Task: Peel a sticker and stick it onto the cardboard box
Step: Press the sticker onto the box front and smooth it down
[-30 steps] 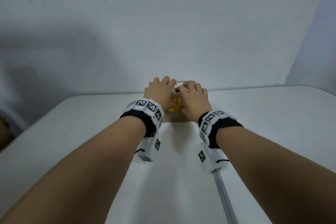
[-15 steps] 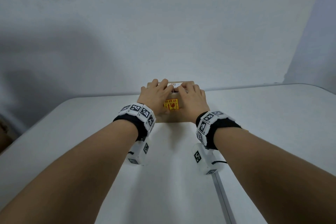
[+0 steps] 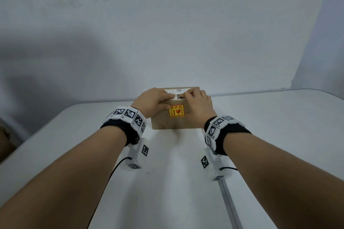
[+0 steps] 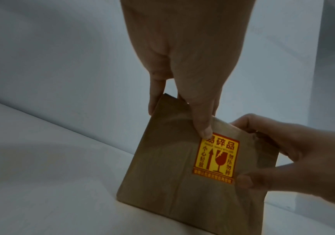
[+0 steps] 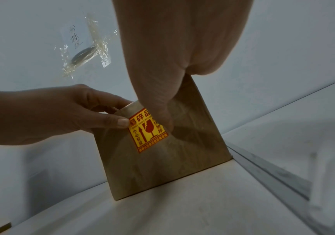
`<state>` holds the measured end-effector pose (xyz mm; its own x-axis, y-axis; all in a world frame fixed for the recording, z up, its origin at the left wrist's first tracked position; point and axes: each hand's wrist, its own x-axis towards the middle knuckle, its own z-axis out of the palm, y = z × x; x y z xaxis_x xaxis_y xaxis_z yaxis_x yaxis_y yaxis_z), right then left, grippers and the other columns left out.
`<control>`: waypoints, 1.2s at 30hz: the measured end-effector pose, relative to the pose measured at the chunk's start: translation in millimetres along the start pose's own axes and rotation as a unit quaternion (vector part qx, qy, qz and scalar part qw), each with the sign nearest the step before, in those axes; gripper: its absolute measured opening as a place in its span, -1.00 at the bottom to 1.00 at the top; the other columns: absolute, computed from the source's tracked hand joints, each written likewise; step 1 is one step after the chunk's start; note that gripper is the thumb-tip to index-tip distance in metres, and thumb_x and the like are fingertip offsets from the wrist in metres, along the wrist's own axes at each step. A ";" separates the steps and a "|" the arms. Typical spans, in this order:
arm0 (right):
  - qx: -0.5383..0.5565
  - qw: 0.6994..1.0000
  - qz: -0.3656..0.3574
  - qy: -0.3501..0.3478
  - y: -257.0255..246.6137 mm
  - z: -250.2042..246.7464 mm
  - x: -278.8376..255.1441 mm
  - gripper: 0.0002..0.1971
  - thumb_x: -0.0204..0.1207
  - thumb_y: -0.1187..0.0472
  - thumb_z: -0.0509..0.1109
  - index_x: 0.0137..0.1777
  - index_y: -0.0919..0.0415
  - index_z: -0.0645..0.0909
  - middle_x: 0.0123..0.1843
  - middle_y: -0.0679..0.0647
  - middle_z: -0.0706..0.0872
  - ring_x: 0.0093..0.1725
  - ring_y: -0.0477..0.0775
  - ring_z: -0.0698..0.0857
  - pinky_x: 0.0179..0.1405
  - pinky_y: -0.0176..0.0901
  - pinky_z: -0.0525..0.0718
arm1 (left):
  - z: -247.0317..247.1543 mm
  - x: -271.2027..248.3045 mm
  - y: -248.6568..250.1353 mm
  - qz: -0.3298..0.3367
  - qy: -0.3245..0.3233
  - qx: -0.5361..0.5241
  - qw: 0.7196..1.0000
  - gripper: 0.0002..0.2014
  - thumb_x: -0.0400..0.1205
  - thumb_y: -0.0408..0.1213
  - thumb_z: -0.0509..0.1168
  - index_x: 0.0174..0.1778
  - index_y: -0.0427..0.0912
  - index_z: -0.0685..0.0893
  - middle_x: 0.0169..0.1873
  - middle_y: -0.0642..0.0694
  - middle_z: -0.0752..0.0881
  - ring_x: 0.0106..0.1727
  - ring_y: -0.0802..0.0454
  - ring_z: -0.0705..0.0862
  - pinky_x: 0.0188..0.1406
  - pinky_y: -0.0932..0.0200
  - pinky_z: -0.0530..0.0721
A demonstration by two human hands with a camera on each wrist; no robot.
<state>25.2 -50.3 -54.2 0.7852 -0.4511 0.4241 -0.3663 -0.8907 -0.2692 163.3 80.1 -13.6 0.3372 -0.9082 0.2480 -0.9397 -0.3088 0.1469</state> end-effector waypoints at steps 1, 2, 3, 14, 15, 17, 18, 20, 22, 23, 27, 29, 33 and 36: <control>0.002 1.000 0.000 -0.006 -0.5 -2.2 -0.5 -0.42 0.37 0.12 0.41 0.43 0.04 0.43 0.42 0.07 0.39 0.44 0.15 0.36 0.38 -0.03 0.32 | -0.8 -1.8 0.1 -0.007 0.000 -0.009 1.000 -0.57 0.64 -0.11 0.31 0.45 0.02 0.57 0.35 -0.06 0.66 0.39 -0.10 0.55 0.31 0.09 0.47; 0.003 1.000 -0.001 -0.012 -1.1 -4.6 -1.0 -0.41 0.38 0.10 0.43 0.44 0.03 0.42 0.42 0.07 0.38 0.45 0.15 0.35 0.40 -0.03 0.31 | -1.6 -3.6 0.5 -0.017 -0.003 -0.017 1.000 -0.59 0.66 -0.11 0.27 0.45 0.04 0.58 0.38 -0.07 0.65 0.41 -0.10 0.55 0.33 0.09 0.46; 0.004 1.000 -0.002 -0.021 -1.3 -6.3 -1.1 -0.39 0.39 0.09 0.45 0.46 0.03 0.41 0.43 0.07 0.38 0.46 0.14 0.35 0.42 -0.03 0.31 | -2.4 -5.2 1.0 -0.023 -0.004 -0.024 0.999 -0.61 0.68 -0.10 0.25 0.45 0.05 0.58 0.40 -0.07 0.63 0.42 -0.10 0.54 0.35 0.10 0.45; 0.342 0.892 0.272 -0.117 18.9 -28.5 -7.1 -0.29 0.48 0.20 0.39 0.62 0.22 0.24 0.54 0.21 0.49 0.48 0.22 0.52 0.51 0.05 0.48 | 0.2 -15.8 11.6 -0.159 0.024 -0.186 0.969 -0.66 0.63 -0.11 0.32 0.34 0.11 0.66 0.56 -0.15 0.33 0.58 -0.18 0.30 0.47 0.08 0.36; 0.353 0.887 0.274 -0.122 19.3 -26.5 -7.2 -0.37 0.46 0.25 0.37 0.56 0.20 0.35 0.49 0.19 0.57 0.41 0.19 0.58 0.46 0.05 0.54 | 1.3 -14.5 13.4 -0.167 0.020 -0.209 0.963 -0.67 0.65 -0.12 0.30 0.34 0.11 0.66 0.48 -0.15 0.39 0.53 -0.14 0.38 0.36 0.16 0.43; 0.369 0.883 0.272 -0.096 17.4 -29.3 -8.6 -0.45 0.48 0.36 0.28 0.51 0.17 0.43 0.37 0.15 0.65 0.32 0.15 0.62 0.30 -0.06 0.60 | 0.0 -13.8 17.3 -0.163 0.027 -0.205 0.965 -0.69 0.66 -0.09 0.26 0.33 0.08 0.65 0.40 -0.15 0.49 0.48 -0.10 0.45 0.33 0.16 0.43; 0.380 0.879 0.276 -0.082 15.6 -33.6 -10.0 -0.46 0.50 0.37 0.25 0.52 0.16 0.41 0.34 0.15 0.64 0.29 0.14 0.62 0.22 -0.10 0.59 | -2.2 -14.4 17.6 -0.164 0.054 -0.196 0.965 -0.70 0.67 -0.08 0.24 0.31 0.05 0.65 0.39 -0.15 0.52 0.48 -0.09 0.46 0.39 0.10 0.43; 0.399 0.870 0.286 -0.043 13.1 -43.4 -12.0 -0.44 0.51 0.32 0.24 0.54 0.14 0.36 0.39 0.16 0.58 0.34 0.15 0.58 0.29 -0.05 0.58 | -9.4 -18.0 19.8 -0.189 0.124 -0.214 0.950 -0.71 0.67 -0.09 0.21 0.28 -0.02 0.65 0.35 -0.11 0.57 0.40 -0.06 0.54 0.40 0.03 0.48; 0.408 0.864 0.294 -0.020 9.2 -52.3 -14.5 -0.42 0.51 0.26 0.24 0.57 0.14 0.33 0.51 0.16 0.48 0.46 0.18 0.51 0.47 0.06 0.51 | -14.2 -23.6 22.3 -0.205 0.171 -0.237 0.934 -0.71 0.67 -0.19 0.20 0.30 -0.04 0.60 0.35 -0.10 0.54 0.28 -0.04 0.58 0.35 -0.02 0.54; 0.407 0.866 0.291 -0.018 6.7 -55.0 -16.8 -0.42 0.51 0.25 0.23 0.57 0.14 0.33 0.53 0.16 0.46 0.48 0.19 0.49 0.51 0.09 0.48 | -14.4 -27.4 23.6 -0.208 0.176 -0.244 0.931 -0.70 0.67 -0.27 0.18 0.32 -0.02 0.57 0.38 -0.11 0.48 0.21 -0.03 0.58 0.33 -0.05 0.58; 0.350 0.893 0.284 -0.015 1.1 -56.3 -29.5 -0.54 0.53 0.29 0.22 0.46 0.21 0.48 0.47 0.18 0.55 0.45 0.19 0.54 0.46 0.03 0.52 | -6.1 -42.2 26.9 -0.184 0.153 -0.230 0.943 -0.61 0.64 -0.47 0.06 0.19 0.07 0.60 0.48 -0.02 0.34 0.24 -0.06 0.58 0.29 -0.10 0.63; 0.333 0.899 0.283 -0.004 -0.4 -53.0 -35.6 -0.61 0.50 0.33 0.26 0.34 0.21 0.58 0.37 0.20 0.66 0.33 0.19 0.63 0.33 -0.02 0.62 | -3.5 -46.5 30.6 -0.151 0.137 -0.177 0.963 -0.67 0.68 -0.36 0.11 0.22 0.09 0.64 0.58 -0.01 0.29 0.51 -0.03 0.43 0.46 -0.02 0.48; 0.326 0.901 0.285 0.011 -6.1 -49.0 -43.2 -0.62 0.47 0.34 0.25 0.30 0.21 0.60 0.28 0.19 0.71 0.25 0.17 0.68 0.20 -0.08 0.66 | 8.1 -55.8 41.4 -0.091 -0.005 -0.026 0.996 -0.29 0.55 0.29 0.12 0.62 0.14 0.22 0.71 0.03 -0.01 0.68 -0.19 0.12 0.61 -0.19 0.20; 0.315 0.909 0.274 -0.008 -10.0 -45.8 -45.3 -0.55 0.50 0.33 0.24 0.42 0.21 0.49 0.36 0.20 0.65 0.33 0.18 0.63 0.27 -0.05 0.63 | 17.7 -65.4 42.5 -0.102 -0.088 0.023 0.991 -0.06 0.41 0.47 0.12 0.67 0.23 -0.06 0.69 0.25 -0.11 0.64 -0.39 0.01 0.61 -0.28 0.18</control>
<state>-29.6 -23.6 -31.1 0.5802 -0.8118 0.0668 -0.3498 -0.3224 -0.8796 100.3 121.3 -40.5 0.5097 -0.8591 0.0461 -0.8555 -0.5005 0.1325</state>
